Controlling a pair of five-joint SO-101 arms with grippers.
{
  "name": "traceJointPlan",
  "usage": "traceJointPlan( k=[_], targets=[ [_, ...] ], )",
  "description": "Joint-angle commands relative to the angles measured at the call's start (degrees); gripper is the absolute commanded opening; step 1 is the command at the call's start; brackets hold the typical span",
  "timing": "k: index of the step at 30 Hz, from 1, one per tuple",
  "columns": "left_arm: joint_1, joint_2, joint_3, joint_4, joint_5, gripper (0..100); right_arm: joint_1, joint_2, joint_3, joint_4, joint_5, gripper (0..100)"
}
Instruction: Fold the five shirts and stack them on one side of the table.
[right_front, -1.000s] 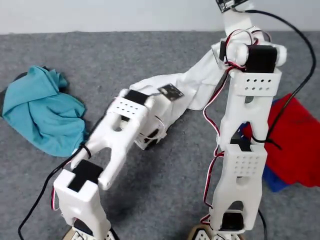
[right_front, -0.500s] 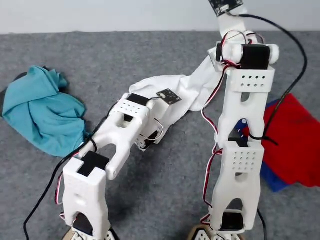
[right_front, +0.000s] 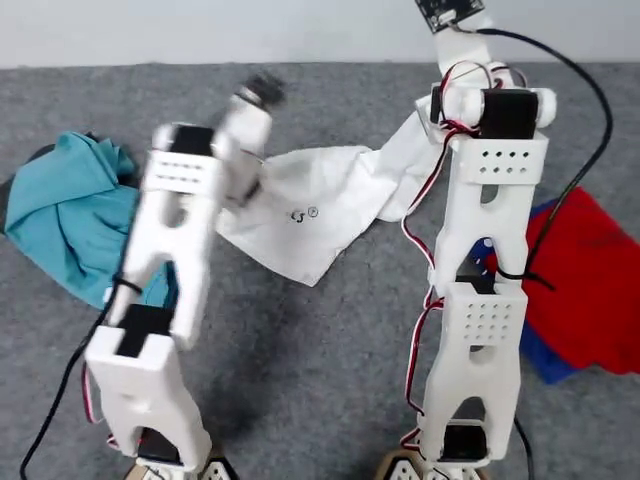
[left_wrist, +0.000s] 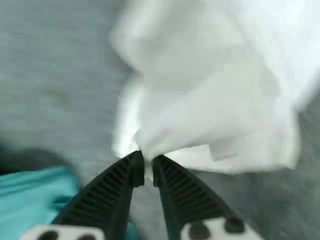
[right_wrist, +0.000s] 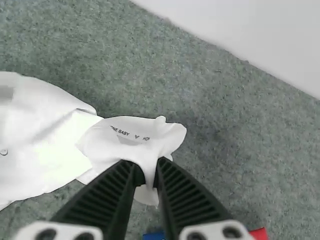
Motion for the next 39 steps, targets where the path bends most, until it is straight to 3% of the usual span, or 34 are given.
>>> traceJointPlan(
  k=[1,7,10,13,16,20,21,31,39],
  targets=[
    [-4.22,1.23,-3.56,-8.0,3.34,1,-0.92,-0.84,-0.26,2.24,-0.62,1.0],
    [-8.62,13.54,-4.97,-20.04,11.87,1,-2.15,-0.84,-0.26,2.24,-0.62,1.0],
    [-10.81,15.82,-9.63,-19.78,18.2,4,-2.51,-0.84,-0.26,2.24,-0.62,1.0],
    [-11.6,15.82,-16.75,-13.45,26.99,12,-2.51,-0.84,-0.26,2.24,-0.62,1.0],
    [-11.25,15.82,-27.82,0.18,31.91,21,-2.51,-0.84,-0.26,2.33,-0.62,1.0],
    [-6.68,16.18,-43.56,19.43,28.22,22,-2.51,-0.84,-0.26,2.33,-0.62,1.0],
    [-4.75,16.35,-45.14,20.66,26.64,22,-2.51,-0.84,-0.26,2.33,-0.62,1.0],
    [14.77,16.97,-17.01,19.96,21.19,21,-2.15,-0.84,-0.26,2.33,-0.62,1.0],
    [17.32,17.14,-8.22,17.49,21.19,18,-2.15,-0.84,-0.26,2.33,-0.62,1.0]
  ],
)
